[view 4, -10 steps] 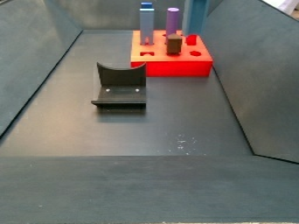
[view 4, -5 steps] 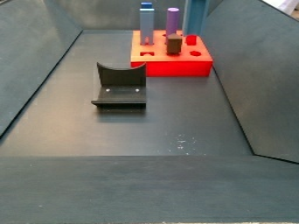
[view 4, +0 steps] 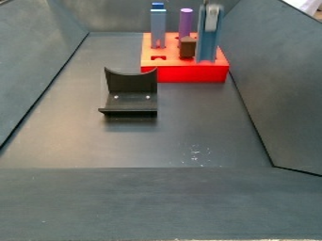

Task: Pick up the arch object. Move up. Place the arch object on the fixture. Regrasp the arch object. Rotate the arch object. Move to above the board. Insert the arch object.
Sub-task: Rotate the arch object.

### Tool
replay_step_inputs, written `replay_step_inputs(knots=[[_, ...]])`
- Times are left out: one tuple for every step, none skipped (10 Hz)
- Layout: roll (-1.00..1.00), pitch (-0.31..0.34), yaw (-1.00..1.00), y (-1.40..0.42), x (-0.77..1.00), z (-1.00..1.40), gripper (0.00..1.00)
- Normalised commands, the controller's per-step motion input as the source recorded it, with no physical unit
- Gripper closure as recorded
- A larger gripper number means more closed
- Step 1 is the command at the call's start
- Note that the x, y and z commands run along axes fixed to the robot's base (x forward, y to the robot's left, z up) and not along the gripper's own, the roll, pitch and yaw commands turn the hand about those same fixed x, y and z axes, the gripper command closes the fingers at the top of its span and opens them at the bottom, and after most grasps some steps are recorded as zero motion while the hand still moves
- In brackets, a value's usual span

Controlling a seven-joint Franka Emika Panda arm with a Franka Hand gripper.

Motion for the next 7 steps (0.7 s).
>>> replay_step_inputs(knots=[[-0.08, -0.057, -0.05, 0.01, 0.01, -1.0, 1.0], [-0.08, -0.055, -0.05, 0.01, 0.02, -1.0, 1.0], [-0.08, -0.051, -0.04, 0.02, 0.02, -1.0, 1.0], [-0.08, -0.051, -0.04, 0.02, 0.02, -1.0, 1.0], [-0.07, -0.054, -0.04, 0.03, 0.02, -1.0, 1.0], [-0.07, -0.055, -0.04, 0.03, 0.02, -0.97, 1.0], [-0.07, -0.057, -0.04, 0.03, 0.02, -0.8, 1.0]])
